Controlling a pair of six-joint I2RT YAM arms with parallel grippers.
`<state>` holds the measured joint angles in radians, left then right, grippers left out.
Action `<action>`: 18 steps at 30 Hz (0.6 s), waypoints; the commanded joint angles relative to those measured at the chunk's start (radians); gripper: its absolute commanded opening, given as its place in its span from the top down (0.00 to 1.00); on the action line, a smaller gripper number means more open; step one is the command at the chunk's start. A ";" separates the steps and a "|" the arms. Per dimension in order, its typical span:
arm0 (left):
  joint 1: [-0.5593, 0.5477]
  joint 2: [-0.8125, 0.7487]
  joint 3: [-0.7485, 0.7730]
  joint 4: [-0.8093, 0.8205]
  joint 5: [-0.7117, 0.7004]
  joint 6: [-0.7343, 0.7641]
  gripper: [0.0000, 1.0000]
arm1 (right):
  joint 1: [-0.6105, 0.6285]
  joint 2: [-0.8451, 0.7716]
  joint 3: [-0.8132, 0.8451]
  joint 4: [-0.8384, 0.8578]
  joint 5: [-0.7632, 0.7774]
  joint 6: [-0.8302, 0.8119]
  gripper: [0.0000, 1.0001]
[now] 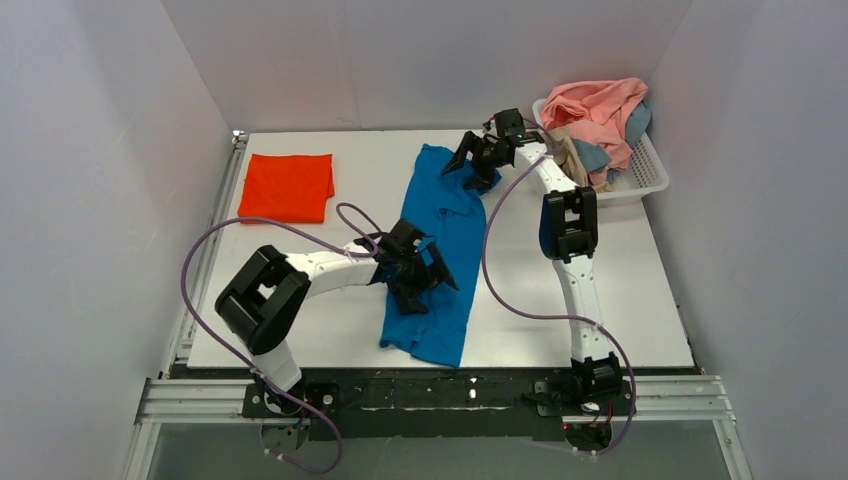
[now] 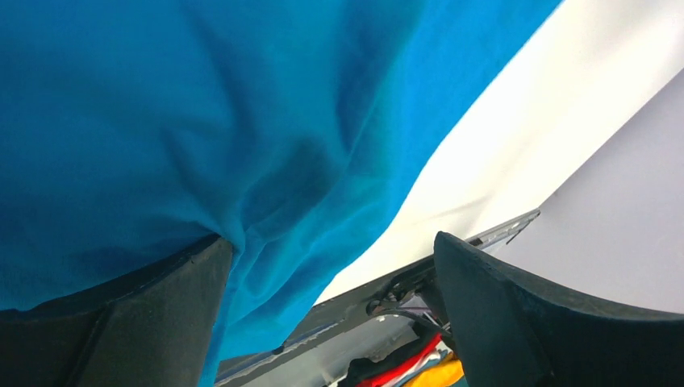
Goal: Fold and stack the t-shirts
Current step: Rotate the tshirt 90 degrees
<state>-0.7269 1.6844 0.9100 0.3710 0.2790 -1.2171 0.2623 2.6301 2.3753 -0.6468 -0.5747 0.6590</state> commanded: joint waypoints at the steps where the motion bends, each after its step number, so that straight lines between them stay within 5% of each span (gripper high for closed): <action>1: -0.084 0.146 0.029 -0.110 -0.042 0.004 0.02 | 0.026 0.042 0.031 0.153 -0.063 0.065 0.13; 9: -0.113 0.104 0.065 -0.175 -0.059 0.036 0.02 | 0.025 0.027 0.133 0.219 0.070 -0.054 0.10; 18: -0.152 -0.128 0.128 -0.345 -0.041 0.337 0.02 | 0.024 -0.315 -0.036 0.140 0.287 -0.267 0.07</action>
<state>-0.8688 1.6924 1.0149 0.2340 0.2512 -1.0672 0.2882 2.5546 2.3936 -0.5041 -0.3744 0.5121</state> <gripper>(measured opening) 0.981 0.927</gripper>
